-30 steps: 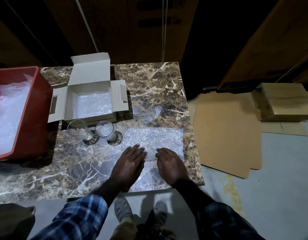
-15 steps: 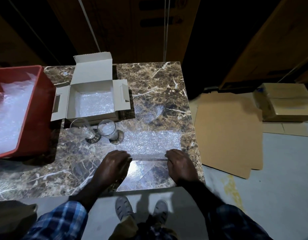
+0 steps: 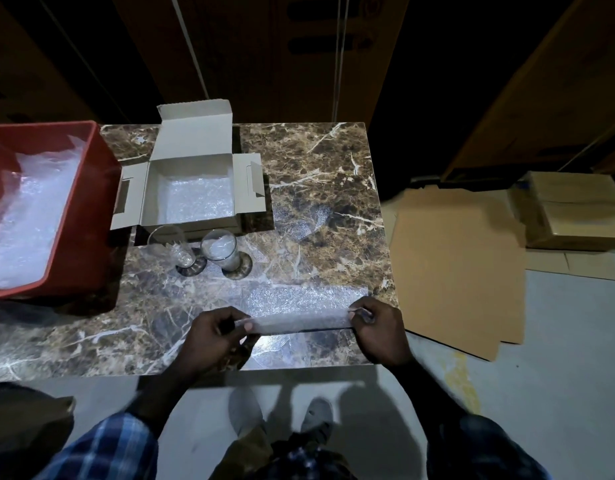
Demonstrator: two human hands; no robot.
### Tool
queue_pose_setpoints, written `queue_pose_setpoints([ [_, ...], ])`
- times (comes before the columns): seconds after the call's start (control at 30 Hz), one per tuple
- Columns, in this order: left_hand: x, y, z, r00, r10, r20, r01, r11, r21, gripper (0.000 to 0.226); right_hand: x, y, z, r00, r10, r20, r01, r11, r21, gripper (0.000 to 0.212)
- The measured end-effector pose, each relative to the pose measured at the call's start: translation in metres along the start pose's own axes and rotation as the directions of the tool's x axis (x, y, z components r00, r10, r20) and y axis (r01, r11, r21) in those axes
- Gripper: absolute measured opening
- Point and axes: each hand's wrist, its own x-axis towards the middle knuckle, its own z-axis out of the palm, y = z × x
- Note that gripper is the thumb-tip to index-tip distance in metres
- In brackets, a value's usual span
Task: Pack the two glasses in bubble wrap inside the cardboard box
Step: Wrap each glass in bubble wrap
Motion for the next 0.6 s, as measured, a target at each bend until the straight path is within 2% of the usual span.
queue_pose_setpoints([
  [0.07, 0.002, 0.002, 0.009, 0.995, -0.075, -0.065, 0.067, 0.991, -0.116, 0.019, 0.004, -0.001, -0.002, 1.000, 0.027, -0.002, -0.027, 1.000, 0.001, 0.013],
  [0.13, 0.008, 0.004, 0.015, 0.988, -0.092, -0.126, 0.074, 0.987, -0.142, 0.019, 0.007, -0.003, -0.002, 1.000, 0.012, -0.017, -0.012, 1.000, -0.027, 0.010],
  [0.2, 0.019, -0.001, 0.017, 0.977, -0.040, -0.208, 0.045, 0.999, 0.018, 0.016, 0.010, -0.004, -0.002, 0.999, 0.040, -0.013, -0.041, 0.998, -0.048, 0.009],
  [0.27, 0.032, -0.009, 0.015, 0.967, 0.044, -0.250, 0.025, 0.964, 0.266, 0.019, 0.013, -0.006, -0.002, 0.996, 0.092, -0.009, -0.092, 0.995, -0.044, 0.012],
  [0.3, 0.037, -0.011, 0.015, 0.961, 0.069, -0.268, 0.025, 0.943, 0.333, 0.019, 0.014, -0.008, -0.002, 0.994, 0.105, -0.012, -0.105, 0.994, -0.044, 0.017],
  [0.37, 0.042, -0.014, 0.018, 0.953, 0.096, -0.287, 0.019, 0.927, 0.374, 0.015, 0.016, -0.012, -0.003, 0.993, 0.120, -0.023, -0.121, 0.991, -0.063, 0.021],
  [0.47, 0.044, -0.014, 0.024, 0.945, 0.125, -0.303, 0.023, 0.898, 0.440, 0.013, 0.023, -0.015, -0.001, 0.987, 0.155, -0.038, -0.158, 0.978, -0.138, 0.009],
  [0.6, 0.047, -0.020, 0.024, 0.926, 0.200, -0.320, 0.006, 0.840, 0.542, 0.015, 0.030, -0.014, 0.002, 0.980, 0.194, -0.031, -0.196, 0.947, -0.256, 0.012],
])
